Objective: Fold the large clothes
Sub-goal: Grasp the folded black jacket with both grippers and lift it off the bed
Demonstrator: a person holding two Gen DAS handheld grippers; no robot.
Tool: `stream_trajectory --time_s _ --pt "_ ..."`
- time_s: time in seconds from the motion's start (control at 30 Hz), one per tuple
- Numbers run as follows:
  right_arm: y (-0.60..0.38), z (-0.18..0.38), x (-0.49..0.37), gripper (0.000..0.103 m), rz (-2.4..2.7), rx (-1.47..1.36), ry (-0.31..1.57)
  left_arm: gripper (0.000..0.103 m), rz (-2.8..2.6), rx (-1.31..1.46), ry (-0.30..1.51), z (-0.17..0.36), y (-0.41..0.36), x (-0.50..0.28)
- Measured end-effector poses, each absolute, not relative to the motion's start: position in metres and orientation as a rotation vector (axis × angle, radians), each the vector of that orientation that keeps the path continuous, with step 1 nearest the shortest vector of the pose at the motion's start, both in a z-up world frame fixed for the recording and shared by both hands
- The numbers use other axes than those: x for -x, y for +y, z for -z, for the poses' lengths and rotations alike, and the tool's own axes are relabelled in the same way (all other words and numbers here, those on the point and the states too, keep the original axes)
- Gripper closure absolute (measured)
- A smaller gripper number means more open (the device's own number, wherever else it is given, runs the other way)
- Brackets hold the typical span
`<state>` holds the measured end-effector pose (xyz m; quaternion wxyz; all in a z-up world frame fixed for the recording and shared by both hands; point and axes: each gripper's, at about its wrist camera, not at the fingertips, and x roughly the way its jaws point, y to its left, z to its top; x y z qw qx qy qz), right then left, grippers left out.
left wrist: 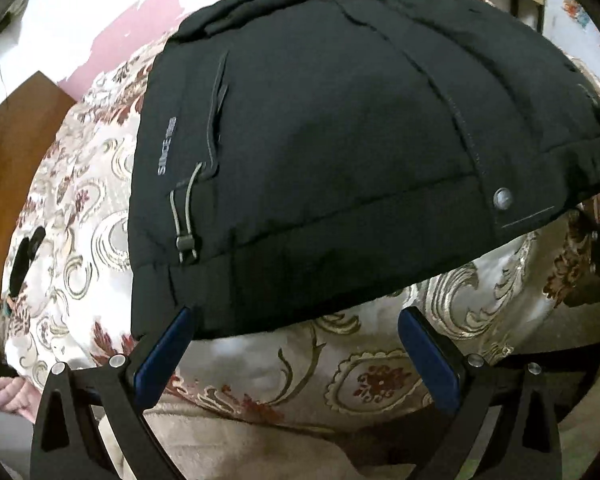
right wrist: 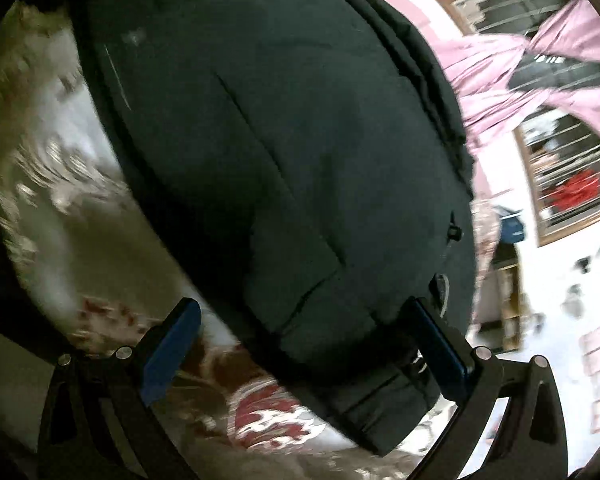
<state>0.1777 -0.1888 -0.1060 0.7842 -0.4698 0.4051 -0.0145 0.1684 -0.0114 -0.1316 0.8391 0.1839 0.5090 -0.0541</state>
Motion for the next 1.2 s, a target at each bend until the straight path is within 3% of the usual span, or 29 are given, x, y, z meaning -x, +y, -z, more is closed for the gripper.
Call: stream_trajectory --time_s 0.33,0.57,0.8,1.2 --pt "-0.21 0.05 -0.164 0.002 0.069 0.773 0.65 0.0 0.14 -0.408 1.033 0.125 -0.015 -0.164" --pt "-0.228 0.044 -0.159 0.002 0.03 0.67 0.651 0.001 0.214 -0.476 0.978 0.119 -0.028 -0.153" --pt "-0.261 0.018 -0.184 0.002 -0.07 0.491 0.671 0.001 0.29 -0.713 0.846 0.121 -0.056 -0.133" --pt "-0.262 -0.019 -0.232 0.002 -0.157 0.425 0.645 0.001 0.021 -0.849 0.804 0.141 -0.058 -0.156"
